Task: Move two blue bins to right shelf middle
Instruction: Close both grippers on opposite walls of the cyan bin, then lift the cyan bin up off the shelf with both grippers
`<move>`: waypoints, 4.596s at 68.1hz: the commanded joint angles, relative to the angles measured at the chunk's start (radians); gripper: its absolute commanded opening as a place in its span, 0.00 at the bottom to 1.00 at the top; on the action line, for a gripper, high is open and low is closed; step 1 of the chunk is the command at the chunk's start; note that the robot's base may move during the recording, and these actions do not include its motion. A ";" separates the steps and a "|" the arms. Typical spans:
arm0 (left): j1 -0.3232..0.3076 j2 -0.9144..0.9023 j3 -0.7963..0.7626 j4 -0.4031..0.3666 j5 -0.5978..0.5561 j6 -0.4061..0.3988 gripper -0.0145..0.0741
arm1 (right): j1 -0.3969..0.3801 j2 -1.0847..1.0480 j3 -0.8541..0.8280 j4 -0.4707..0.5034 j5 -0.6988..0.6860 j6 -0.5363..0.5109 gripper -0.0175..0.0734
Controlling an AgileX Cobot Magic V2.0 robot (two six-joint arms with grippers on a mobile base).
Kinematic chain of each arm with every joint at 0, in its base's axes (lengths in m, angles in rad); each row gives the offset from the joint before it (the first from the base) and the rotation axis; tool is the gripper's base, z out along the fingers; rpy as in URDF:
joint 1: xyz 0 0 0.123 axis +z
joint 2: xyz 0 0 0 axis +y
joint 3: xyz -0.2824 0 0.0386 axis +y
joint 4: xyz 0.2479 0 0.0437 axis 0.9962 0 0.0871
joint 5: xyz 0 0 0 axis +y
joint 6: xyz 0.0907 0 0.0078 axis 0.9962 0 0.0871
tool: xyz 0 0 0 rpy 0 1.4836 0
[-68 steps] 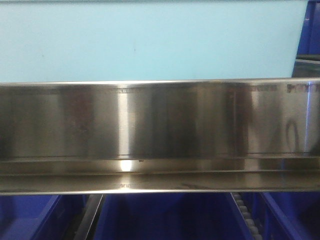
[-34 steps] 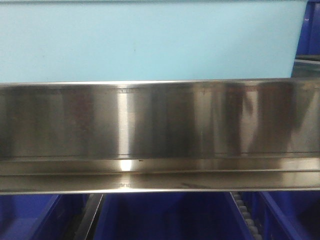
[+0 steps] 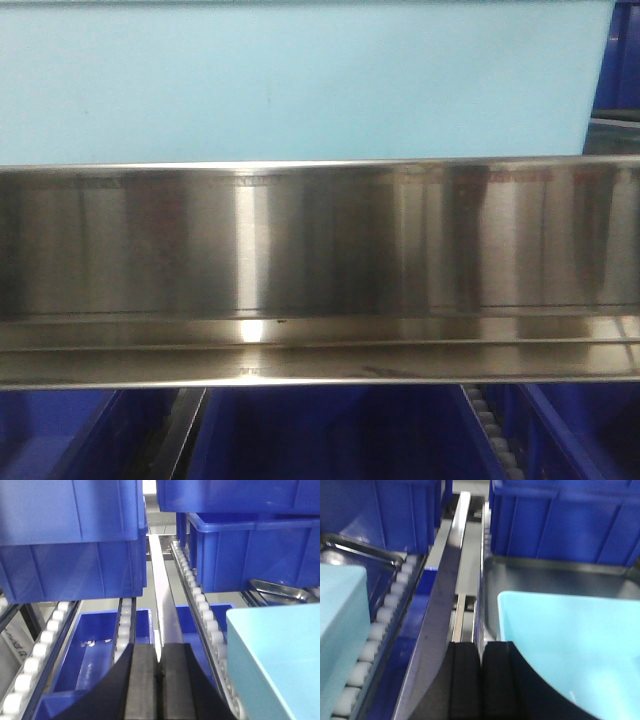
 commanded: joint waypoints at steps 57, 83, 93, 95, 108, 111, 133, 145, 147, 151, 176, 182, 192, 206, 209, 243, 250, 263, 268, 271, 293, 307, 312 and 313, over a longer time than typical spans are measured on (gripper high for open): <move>-0.321 0.489 -0.591 0.263 0.591 -0.512 0.04 | 0.327 0.405 -0.478 -0.150 0.434 0.418 0.04; -0.429 0.713 -0.834 0.262 0.807 -0.542 0.04 | 0.439 0.639 -0.735 -0.186 0.666 0.420 0.04; -0.427 0.720 -0.832 0.268 0.807 -0.542 0.04 | 0.439 0.659 -0.740 -0.195 0.681 0.420 0.04; -0.427 0.720 -0.832 0.268 0.807 -0.542 0.04 | 0.439 0.663 -0.740 -0.195 0.683 0.420 0.04; -0.427 0.723 -0.830 0.268 0.807 -0.554 0.13 | 0.439 0.668 -0.738 -0.195 0.698 0.420 0.05; -0.427 0.727 -0.830 0.268 0.807 -0.559 0.19 | 0.439 0.668 -0.738 -0.195 0.698 0.420 0.11; -0.427 0.734 -0.756 0.260 0.807 -0.559 0.53 | 0.439 0.668 -0.691 -0.191 0.697 0.463 0.39; -0.425 0.734 -0.669 0.260 0.807 -0.559 0.48 | 0.439 0.668 -0.616 -0.164 0.641 0.474 0.39; -0.425 0.734 -0.661 0.260 0.807 -0.559 0.47 | 0.439 0.668 -0.608 -0.163 0.633 0.474 0.39; -0.425 0.734 -0.651 0.260 0.807 -0.561 0.45 | 0.439 0.669 -0.590 -0.160 0.614 0.474 0.39; -0.384 0.751 -0.643 0.236 0.807 -0.577 0.44 | 0.439 0.680 -0.574 -0.160 0.573 0.475 0.39; -0.389 0.751 -0.643 0.230 0.807 -0.577 0.44 | 0.439 0.684 -0.574 -0.160 0.573 0.475 0.39; -0.388 0.753 -0.643 0.230 0.807 -0.577 0.44 | 0.439 0.687 -0.574 -0.160 0.571 0.475 0.39; -0.388 0.761 -0.643 0.204 0.807 -0.555 0.44 | 0.439 0.688 -0.572 -0.160 0.567 0.475 0.39; -0.388 0.768 -0.643 0.204 0.807 -0.555 0.44 | 0.439 0.688 -0.572 -0.160 0.567 0.475 0.39; -0.388 0.785 -0.643 0.192 0.807 -0.553 0.44 | 0.439 0.706 -0.572 -0.160 0.567 0.475 0.39; -0.388 0.785 -0.643 0.192 0.807 -0.553 0.44 | 0.439 0.709 -0.572 -0.160 0.567 0.475 0.39; -0.388 0.785 -0.643 0.192 0.807 -0.553 0.44 | 0.439 0.718 -0.572 -0.160 0.567 0.475 0.39; -0.388 0.785 -0.643 0.192 0.807 -0.553 0.44 | 0.439 0.720 -0.572 -0.160 0.567 0.475 0.39; -0.388 0.785 -0.643 0.192 0.807 -0.553 0.44 | 0.439 0.720 -0.572 -0.160 0.569 0.475 0.39; -0.388 0.785 -0.643 0.181 0.807 -0.553 0.26 | 0.439 0.720 -0.573 -0.160 0.622 0.475 0.29; -0.388 0.785 -0.643 0.177 0.807 -0.553 0.04 | 0.439 0.714 -0.601 -0.160 0.629 0.475 0.01; -0.388 0.785 -0.643 0.177 0.807 -0.553 0.04 | 0.439 0.712 -0.607 -0.160 0.629 0.475 0.01; -0.388 0.785 -0.643 0.177 0.807 -0.553 0.04 | 0.439 0.712 -0.608 -0.160 0.632 0.475 0.01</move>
